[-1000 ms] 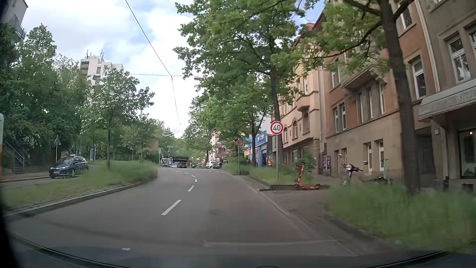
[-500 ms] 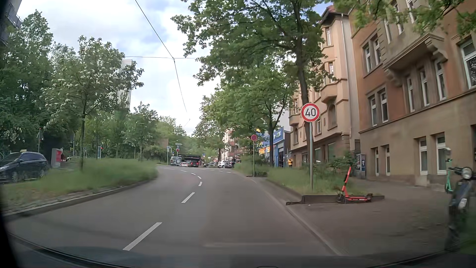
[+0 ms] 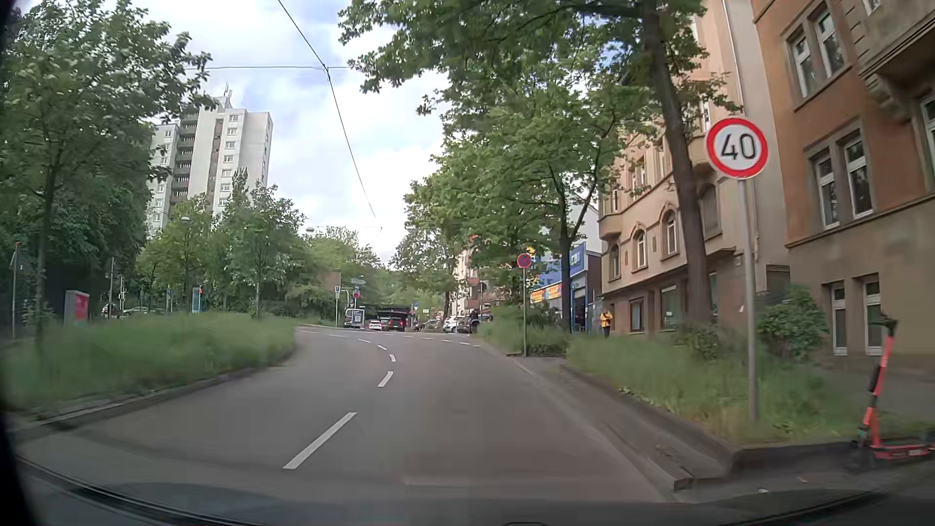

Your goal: Follow the waypoints while adhering to traffic rules and regulations

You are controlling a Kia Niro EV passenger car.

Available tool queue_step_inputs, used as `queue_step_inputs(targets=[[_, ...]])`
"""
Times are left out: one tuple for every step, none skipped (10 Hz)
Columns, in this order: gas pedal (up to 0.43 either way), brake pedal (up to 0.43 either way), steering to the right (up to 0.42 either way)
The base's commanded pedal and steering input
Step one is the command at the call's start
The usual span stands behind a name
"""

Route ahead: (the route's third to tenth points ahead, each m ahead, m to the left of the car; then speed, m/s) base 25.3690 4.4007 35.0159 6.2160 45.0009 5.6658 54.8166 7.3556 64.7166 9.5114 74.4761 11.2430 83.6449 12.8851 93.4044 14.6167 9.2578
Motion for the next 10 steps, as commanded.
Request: queue_step_inputs(targets=[[0.22, 0.0, -0.033], [0.209, 0.0, -0.031], [0.209, 0.0, -0.026], [0.209, 0.0, -0.026], [0.189, 0.0, -0.025], [0.177, 0.0, -0.021], [0.157, 0.0, -0.018], [0.157, 0.0, -0.017], [0.15, 0.0, -0.018], [0.15, 0.0, -0.019]])
